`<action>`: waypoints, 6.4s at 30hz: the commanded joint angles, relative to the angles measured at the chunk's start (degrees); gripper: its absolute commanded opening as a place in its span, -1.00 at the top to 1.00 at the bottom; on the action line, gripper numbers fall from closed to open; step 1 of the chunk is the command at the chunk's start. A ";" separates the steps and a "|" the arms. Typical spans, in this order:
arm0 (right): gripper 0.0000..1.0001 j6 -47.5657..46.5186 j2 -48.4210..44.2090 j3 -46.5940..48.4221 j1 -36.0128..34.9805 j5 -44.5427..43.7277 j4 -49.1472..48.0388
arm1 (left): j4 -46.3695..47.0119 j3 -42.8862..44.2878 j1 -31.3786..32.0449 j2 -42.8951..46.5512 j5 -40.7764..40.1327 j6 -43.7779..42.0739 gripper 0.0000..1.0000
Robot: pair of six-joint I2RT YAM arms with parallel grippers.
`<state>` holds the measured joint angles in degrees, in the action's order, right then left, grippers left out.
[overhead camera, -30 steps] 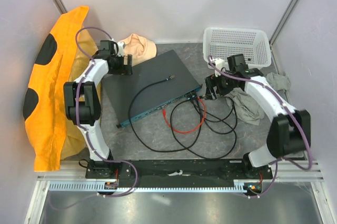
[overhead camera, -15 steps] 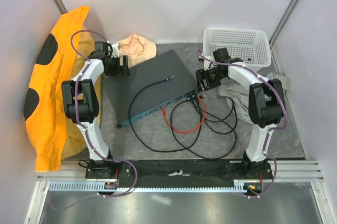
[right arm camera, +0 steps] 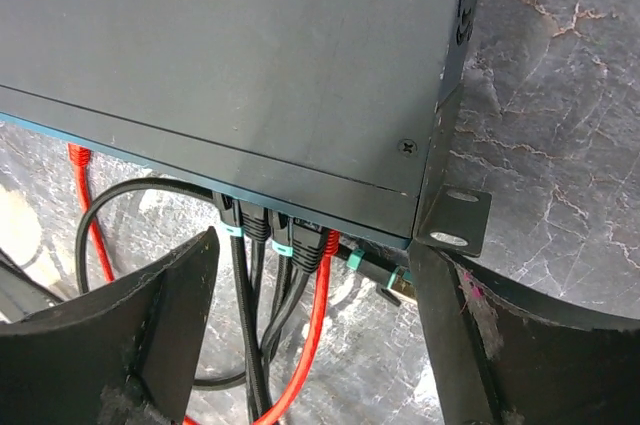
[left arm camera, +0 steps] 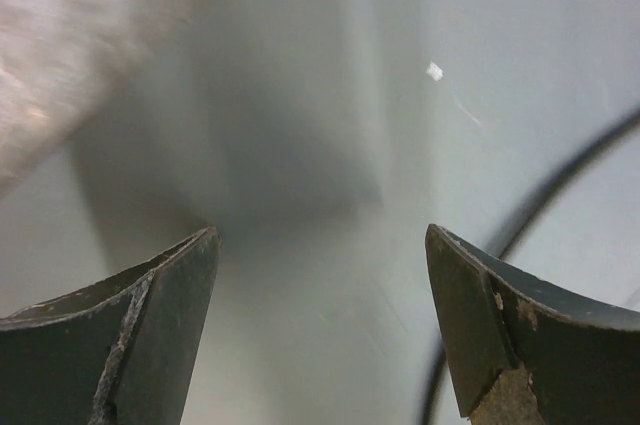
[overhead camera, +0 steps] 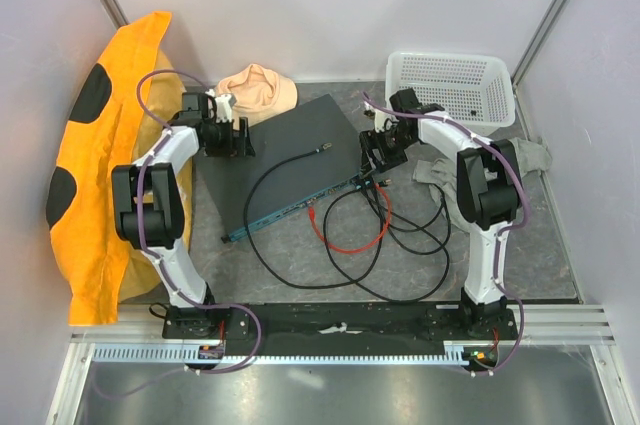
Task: Pull the plug from the switch port
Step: Pull the connector from the switch port.
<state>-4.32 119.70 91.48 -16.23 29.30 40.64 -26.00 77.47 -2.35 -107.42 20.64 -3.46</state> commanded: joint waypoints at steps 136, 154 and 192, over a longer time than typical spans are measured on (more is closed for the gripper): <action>0.07 13.37 3.34 5.46 6.38 15.70 -9.61 | 37.88 -20.79 41.19 11.28 -11.12 51.25 -0.64; 0.01 16.27 -1.84 -2.80 7.09 14.73 -13.04 | 29.08 -16.03 47.08 4.41 -26.78 76.30 -0.21; -0.11 16.97 -4.47 -7.63 9.55 14.21 -14.72 | 36.20 -12.17 48.23 -2.62 -38.04 75.71 0.19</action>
<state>12.82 117.89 83.66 -6.87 43.79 26.55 7.86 62.59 46.26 -108.22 -15.38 74.02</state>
